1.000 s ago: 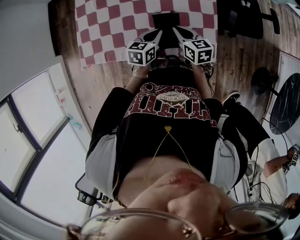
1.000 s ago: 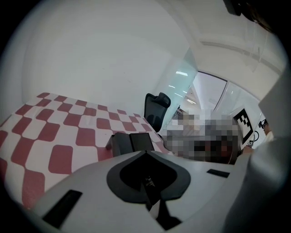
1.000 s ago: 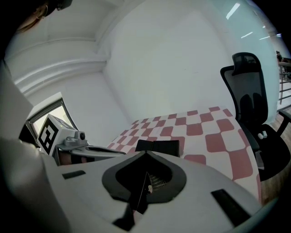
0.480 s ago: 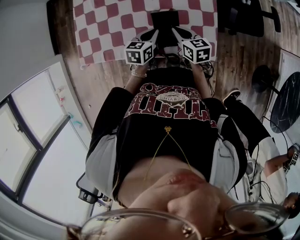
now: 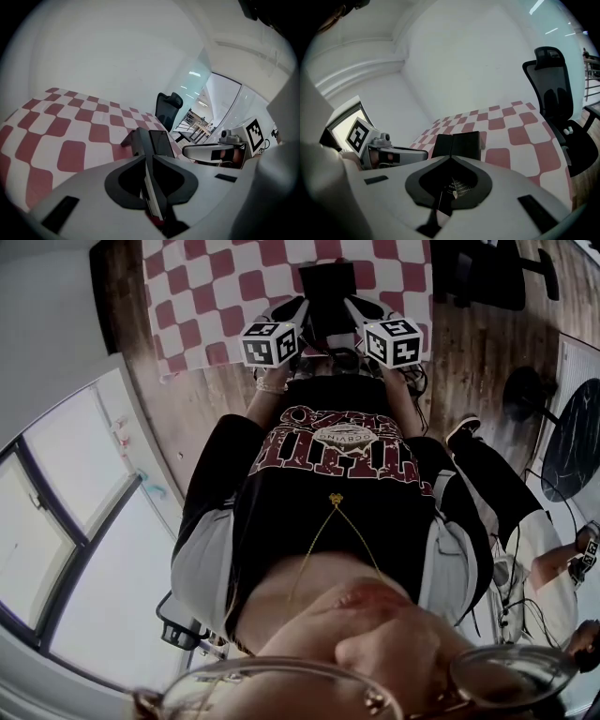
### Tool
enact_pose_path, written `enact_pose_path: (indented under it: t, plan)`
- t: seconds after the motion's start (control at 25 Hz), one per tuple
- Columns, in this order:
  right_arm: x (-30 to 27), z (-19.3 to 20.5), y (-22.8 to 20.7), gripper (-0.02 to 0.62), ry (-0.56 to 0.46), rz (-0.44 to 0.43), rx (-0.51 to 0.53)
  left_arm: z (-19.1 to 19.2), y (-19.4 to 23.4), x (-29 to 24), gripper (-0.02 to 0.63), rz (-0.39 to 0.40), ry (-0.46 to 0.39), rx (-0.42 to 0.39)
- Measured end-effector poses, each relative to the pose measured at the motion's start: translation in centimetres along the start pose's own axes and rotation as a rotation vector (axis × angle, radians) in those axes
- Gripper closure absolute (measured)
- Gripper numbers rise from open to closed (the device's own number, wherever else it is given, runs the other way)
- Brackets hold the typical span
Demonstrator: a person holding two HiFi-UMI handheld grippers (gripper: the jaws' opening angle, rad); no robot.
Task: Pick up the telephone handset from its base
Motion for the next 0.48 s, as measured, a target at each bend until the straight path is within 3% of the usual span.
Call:
enact_pose_path:
  t: [0.16,0.48]
  plan:
    - [0.0,0.0,-0.1,0.577,-0.003,0.004,-0.009,0.3,0.4,-0.3,0.528,0.009,0.026,0.011]
    - [0.2,-0.1,-0.4,0.577,-0.012,0.017,-0.020,0.9,0.5,-1.4,0.495,0.043,0.079,0.030]
Point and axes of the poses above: the fingertips, and each gripper's own axes: x backward along the fingers, y to its left, z out of its underside, the point moved 4 cm from there along x, backward along the fingers, and after that the axes turned 1 degree about z, right-handed, at the moved point
